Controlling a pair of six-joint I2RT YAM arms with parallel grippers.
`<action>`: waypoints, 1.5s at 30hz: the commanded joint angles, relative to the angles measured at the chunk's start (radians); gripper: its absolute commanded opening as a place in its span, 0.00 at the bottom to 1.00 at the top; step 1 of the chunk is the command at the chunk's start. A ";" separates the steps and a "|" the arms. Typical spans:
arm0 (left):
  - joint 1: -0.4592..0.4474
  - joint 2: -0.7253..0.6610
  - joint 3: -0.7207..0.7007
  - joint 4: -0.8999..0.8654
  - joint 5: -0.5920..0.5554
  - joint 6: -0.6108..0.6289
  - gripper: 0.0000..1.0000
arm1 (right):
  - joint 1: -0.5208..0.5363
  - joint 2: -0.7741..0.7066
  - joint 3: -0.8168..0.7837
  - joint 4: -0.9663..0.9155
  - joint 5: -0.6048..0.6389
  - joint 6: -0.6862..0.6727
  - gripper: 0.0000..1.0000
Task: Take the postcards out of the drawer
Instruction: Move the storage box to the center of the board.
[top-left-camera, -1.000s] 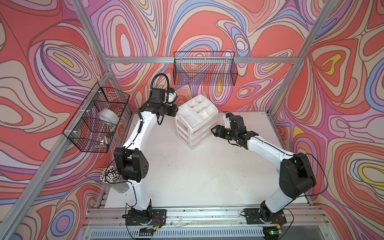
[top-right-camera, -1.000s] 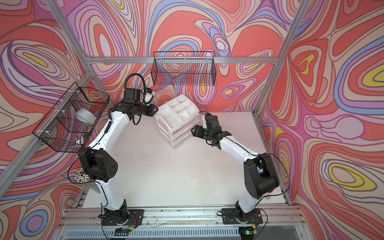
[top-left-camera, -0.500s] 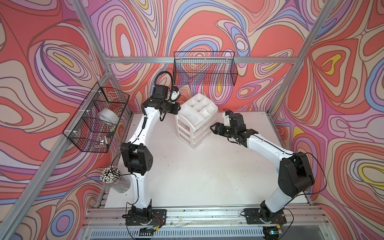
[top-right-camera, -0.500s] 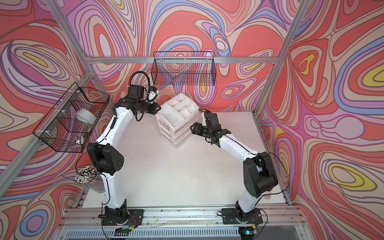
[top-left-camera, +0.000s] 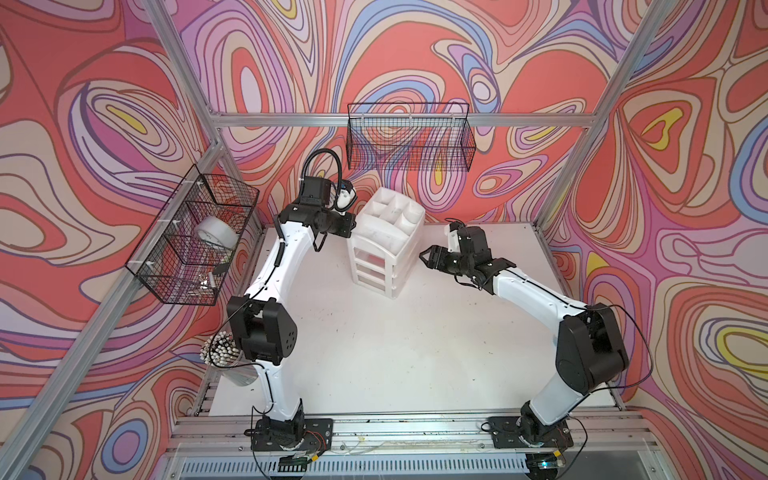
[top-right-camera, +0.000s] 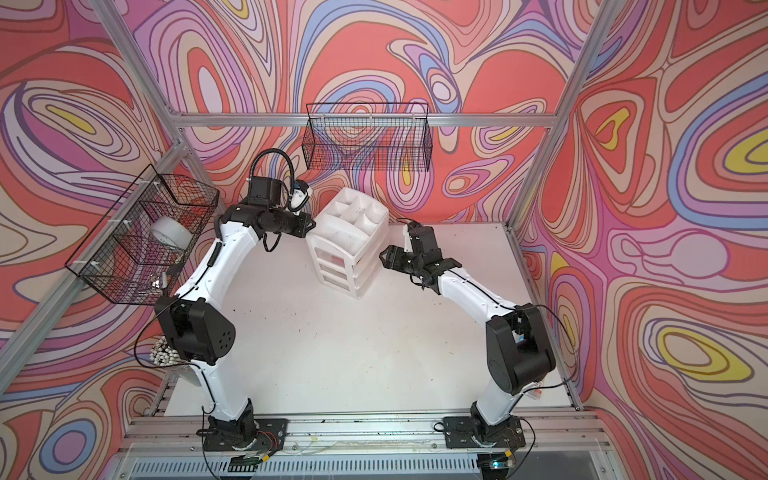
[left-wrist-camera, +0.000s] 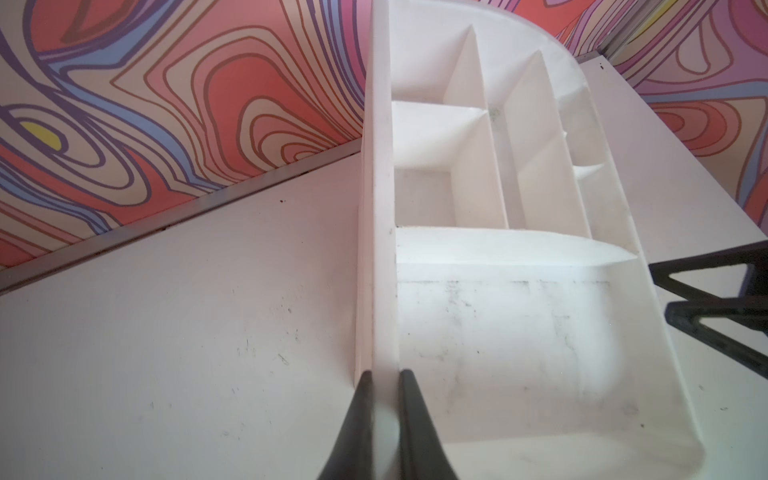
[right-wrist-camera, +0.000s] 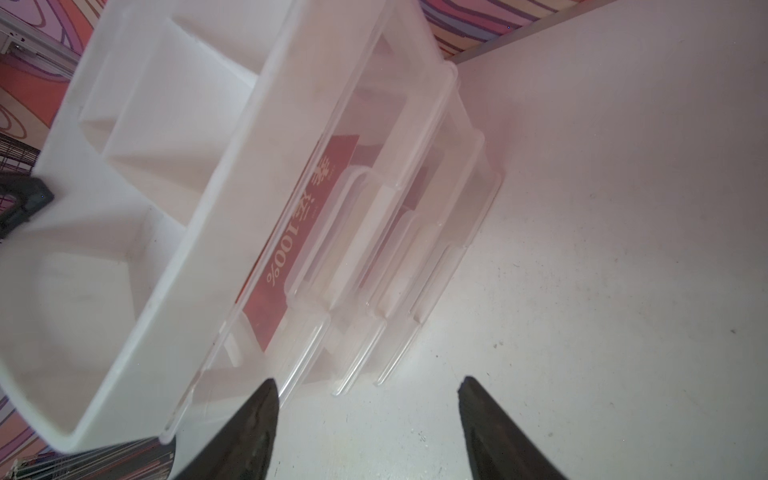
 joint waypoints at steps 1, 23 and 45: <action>-0.003 -0.060 -0.098 -0.163 -0.021 -0.007 0.11 | 0.008 0.012 -0.004 0.028 -0.026 0.015 0.70; -0.002 -0.637 -0.627 -0.127 -0.259 -0.365 0.27 | 0.104 0.053 -0.014 0.115 -0.122 0.066 0.67; 0.007 -0.401 -0.346 -0.065 -0.213 -0.316 0.35 | 0.178 0.071 -0.006 0.104 -0.109 0.044 0.67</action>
